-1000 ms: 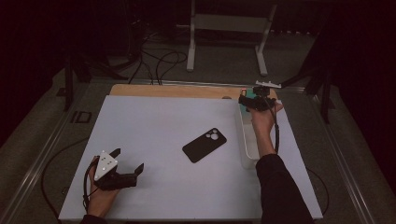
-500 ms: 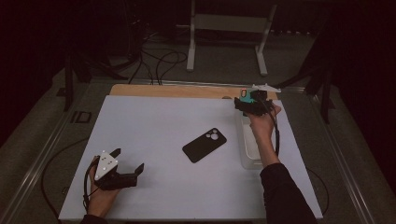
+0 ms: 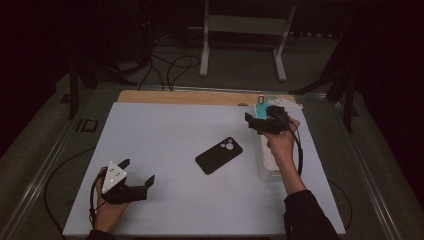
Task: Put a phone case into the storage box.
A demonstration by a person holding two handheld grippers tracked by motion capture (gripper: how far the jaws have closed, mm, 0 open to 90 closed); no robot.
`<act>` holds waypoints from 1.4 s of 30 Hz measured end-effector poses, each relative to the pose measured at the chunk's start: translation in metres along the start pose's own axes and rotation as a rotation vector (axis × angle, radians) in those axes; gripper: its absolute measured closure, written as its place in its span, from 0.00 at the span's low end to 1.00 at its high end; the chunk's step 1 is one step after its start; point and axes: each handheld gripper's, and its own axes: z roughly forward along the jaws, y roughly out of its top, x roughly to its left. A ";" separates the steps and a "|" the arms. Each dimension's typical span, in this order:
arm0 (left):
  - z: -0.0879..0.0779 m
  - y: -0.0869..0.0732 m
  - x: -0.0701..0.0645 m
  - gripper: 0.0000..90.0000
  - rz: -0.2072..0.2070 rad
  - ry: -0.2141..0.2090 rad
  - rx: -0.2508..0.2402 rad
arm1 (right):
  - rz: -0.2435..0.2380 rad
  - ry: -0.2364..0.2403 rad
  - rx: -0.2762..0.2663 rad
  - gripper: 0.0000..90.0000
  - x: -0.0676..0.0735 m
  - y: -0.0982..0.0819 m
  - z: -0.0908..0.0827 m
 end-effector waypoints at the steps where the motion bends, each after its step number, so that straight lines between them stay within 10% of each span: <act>1: 0.000 0.000 0.000 0.00 0.000 0.000 0.000 | -0.005 0.010 -0.002 0.12 0.002 -0.001 -0.003; 16: 0.001 0.000 -0.002 0.00 0.005 -0.006 0.005 | -0.081 0.130 -0.059 0.12 0.024 -0.030 -0.040; 42: 0.003 0.018 -0.010 0.00 0.015 -0.057 0.018 | -0.097 0.148 -0.151 0.11 0.018 -0.098 -0.110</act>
